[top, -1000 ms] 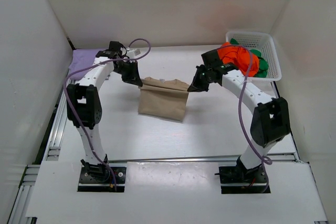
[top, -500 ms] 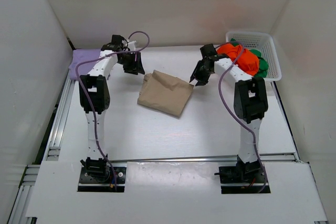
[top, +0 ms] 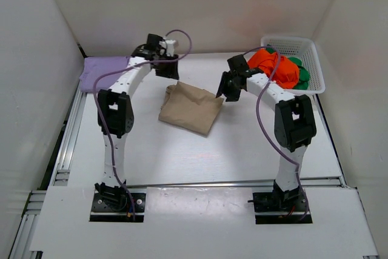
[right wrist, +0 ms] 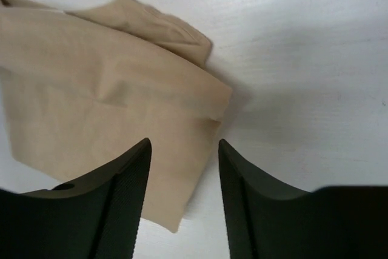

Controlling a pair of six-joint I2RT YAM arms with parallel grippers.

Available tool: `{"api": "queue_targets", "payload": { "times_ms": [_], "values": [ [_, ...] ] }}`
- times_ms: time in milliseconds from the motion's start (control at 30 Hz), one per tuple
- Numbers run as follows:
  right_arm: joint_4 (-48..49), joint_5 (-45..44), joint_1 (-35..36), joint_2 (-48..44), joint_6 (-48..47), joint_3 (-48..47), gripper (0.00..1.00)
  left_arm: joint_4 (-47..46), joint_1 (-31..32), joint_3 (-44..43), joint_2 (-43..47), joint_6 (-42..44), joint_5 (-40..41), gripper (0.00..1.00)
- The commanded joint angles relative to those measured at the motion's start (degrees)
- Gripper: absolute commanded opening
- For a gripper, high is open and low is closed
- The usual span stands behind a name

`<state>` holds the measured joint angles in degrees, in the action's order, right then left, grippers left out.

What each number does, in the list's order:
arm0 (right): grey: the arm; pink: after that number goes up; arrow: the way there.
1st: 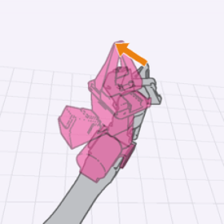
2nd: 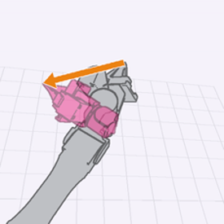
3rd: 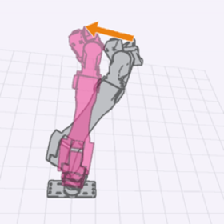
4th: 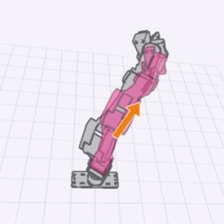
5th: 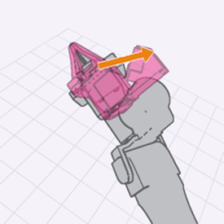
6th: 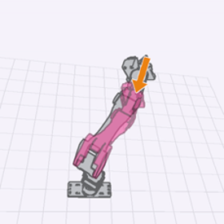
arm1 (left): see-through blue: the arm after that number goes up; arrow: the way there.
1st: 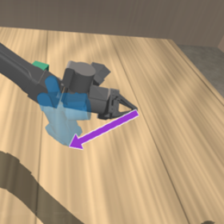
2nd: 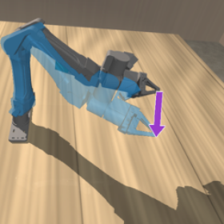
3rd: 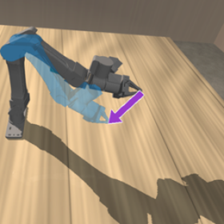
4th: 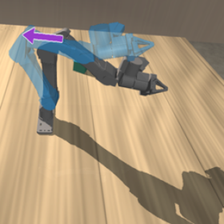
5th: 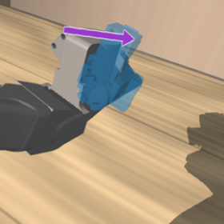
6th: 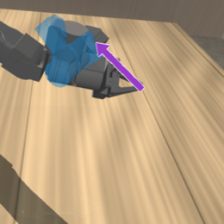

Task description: Fold and stack the t-shirts

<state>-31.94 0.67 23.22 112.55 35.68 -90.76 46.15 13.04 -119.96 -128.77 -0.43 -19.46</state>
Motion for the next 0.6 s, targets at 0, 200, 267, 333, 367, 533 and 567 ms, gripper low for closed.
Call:
{"api": "queue_targets", "payload": {
  "times_ms": [0, 200, 267, 333, 367, 533, 567],
  "values": [
    [3.6, 2.7, -1.4, 0.6, -0.8, 2.3, 0.56, -3.5, 5.8, 1.2, 1.6, 0.4, 7.0, 0.59],
    [3.6, 5.4, -3.0, 6.0, -0.3, -2.1, 0.63, -4.2, 6.3, -5.4, -4.8, 0.4, 7.0, 0.64],
    [3.6, 6.1, -3.0, 8.4, -0.8, -3.4, 0.63, -4.2, 6.3, -5.4, -5.5, 0.4, 6.0, 0.64],
    [3.6, 7.3, -3.0, 9.7, -1.6, -5.0, 0.63, -4.2, 6.3, -7.0, -7.8, 0.4, 9.2, 0.64],
    [3.6, 8.1, -3.0, 10.6, -1.6, -5.0, 0.63, -4.2, 6.3, -7.6, -7.8, 0.4, 10.4, 0.64],
    [4.6, 9.2, -3.0, 11.6, -2.1, -5.6, 0.63, -4.8, 6.3, -7.0, -7.8, 0.4, 10.6, 0.64],
    [4.6, 9.7, -3.0, 11.6, -2.1, -5.6, 0.63, -4.8, 6.3, -6.4, -7.8, 0.4, 10.1, 0.64]
  ]
}}
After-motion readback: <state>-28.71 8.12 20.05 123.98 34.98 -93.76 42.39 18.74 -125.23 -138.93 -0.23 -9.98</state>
